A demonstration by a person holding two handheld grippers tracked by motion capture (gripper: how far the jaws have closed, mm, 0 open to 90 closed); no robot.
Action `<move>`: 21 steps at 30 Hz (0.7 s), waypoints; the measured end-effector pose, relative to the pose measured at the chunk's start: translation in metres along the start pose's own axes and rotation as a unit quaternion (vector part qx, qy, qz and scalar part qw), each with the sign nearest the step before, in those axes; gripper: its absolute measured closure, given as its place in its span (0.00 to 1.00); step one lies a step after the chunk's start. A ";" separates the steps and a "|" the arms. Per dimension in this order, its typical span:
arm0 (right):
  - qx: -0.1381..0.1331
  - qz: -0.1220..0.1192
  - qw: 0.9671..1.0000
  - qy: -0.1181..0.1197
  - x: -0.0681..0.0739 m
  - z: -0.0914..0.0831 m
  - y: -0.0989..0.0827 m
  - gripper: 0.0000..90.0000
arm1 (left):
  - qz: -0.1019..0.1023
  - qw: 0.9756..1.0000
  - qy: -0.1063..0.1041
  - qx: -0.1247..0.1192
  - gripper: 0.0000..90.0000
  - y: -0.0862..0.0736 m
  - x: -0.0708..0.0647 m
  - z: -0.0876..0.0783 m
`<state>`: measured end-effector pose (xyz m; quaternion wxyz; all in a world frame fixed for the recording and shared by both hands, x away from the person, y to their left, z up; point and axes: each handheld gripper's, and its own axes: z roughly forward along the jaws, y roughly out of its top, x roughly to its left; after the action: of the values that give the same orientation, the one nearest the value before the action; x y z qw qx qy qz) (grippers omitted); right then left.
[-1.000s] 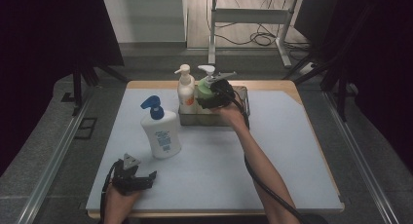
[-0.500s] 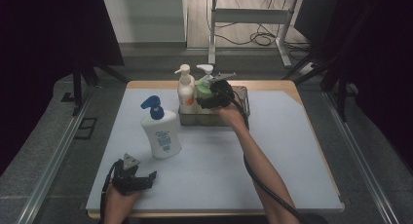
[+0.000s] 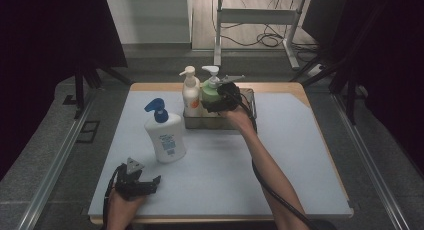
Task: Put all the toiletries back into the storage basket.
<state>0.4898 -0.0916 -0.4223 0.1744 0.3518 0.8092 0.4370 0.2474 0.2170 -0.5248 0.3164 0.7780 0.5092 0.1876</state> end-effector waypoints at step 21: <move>0.010 -0.021 1.000 0.019 -0.005 -0.042 -0.020 0.16 | 0.000 1.000 0.000 -0.002 0.13 0.000 0.000 0.000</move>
<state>0.4600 -0.1267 -0.4153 0.1646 0.3287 0.8238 0.4316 0.2473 0.2168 -0.5251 0.3182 0.7773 0.5091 0.1882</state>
